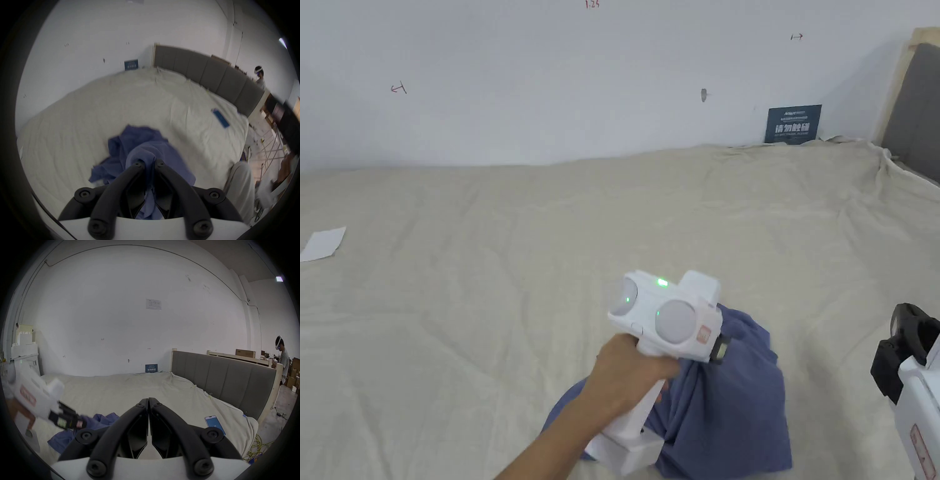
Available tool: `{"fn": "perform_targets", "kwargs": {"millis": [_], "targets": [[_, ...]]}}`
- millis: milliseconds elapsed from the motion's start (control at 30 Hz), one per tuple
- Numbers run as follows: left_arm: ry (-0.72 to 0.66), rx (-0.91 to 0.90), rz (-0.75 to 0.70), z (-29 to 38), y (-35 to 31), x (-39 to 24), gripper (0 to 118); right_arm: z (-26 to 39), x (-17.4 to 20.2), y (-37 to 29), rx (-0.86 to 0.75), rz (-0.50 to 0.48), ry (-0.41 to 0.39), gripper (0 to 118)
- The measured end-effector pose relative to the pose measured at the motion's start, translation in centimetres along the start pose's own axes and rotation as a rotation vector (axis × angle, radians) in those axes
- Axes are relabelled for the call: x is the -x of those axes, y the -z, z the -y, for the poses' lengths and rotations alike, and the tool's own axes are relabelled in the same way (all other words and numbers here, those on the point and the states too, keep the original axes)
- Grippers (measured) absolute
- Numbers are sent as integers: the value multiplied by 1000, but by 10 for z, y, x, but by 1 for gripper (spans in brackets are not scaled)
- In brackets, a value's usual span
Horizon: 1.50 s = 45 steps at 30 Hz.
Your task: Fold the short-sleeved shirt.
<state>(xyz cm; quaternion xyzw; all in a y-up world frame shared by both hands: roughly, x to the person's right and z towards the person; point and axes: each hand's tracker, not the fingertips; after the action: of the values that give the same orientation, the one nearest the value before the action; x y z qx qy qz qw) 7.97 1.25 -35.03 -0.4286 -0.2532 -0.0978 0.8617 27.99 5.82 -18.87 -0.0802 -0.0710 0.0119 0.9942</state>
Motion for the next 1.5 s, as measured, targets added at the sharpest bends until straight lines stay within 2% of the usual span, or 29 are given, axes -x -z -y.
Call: {"fn": "perform_targets", "kwargs": {"millis": [367,600,633,700,733,800,933,967,1000,1267,1500], "targets": [[-52,216,50,71,79,-25,6,9,0,-2,39,2,10,0],[-56,230,51,70,76,-29,7,12,-1,-2,43,4,9,0],[-68,225,54,70,74,-28,10,11,0,-3,43,3,10,0],[-75,213,58,69,71,-25,27,9,1,-4,43,1,9,0],[-77,202,57,68,67,-25,39,9,1,-5,42,-1,6,0],[-99,175,52,65,58,-23,44,6,1,-5,39,-6,0,0],[-132,48,45,55,27,-17,103,-3,9,-10,26,-16,-4,0],[-131,12,34,53,17,-15,111,-4,10,-11,22,-18,-5,0],[-131,-33,17,51,7,-13,114,-5,11,-11,18,-21,-5,0],[-167,-313,-145,45,-73,23,114,-14,19,-10,-14,-61,-11,0],[-239,-497,-360,72,-128,63,113,-20,29,-10,-41,-92,-20,0]]}}
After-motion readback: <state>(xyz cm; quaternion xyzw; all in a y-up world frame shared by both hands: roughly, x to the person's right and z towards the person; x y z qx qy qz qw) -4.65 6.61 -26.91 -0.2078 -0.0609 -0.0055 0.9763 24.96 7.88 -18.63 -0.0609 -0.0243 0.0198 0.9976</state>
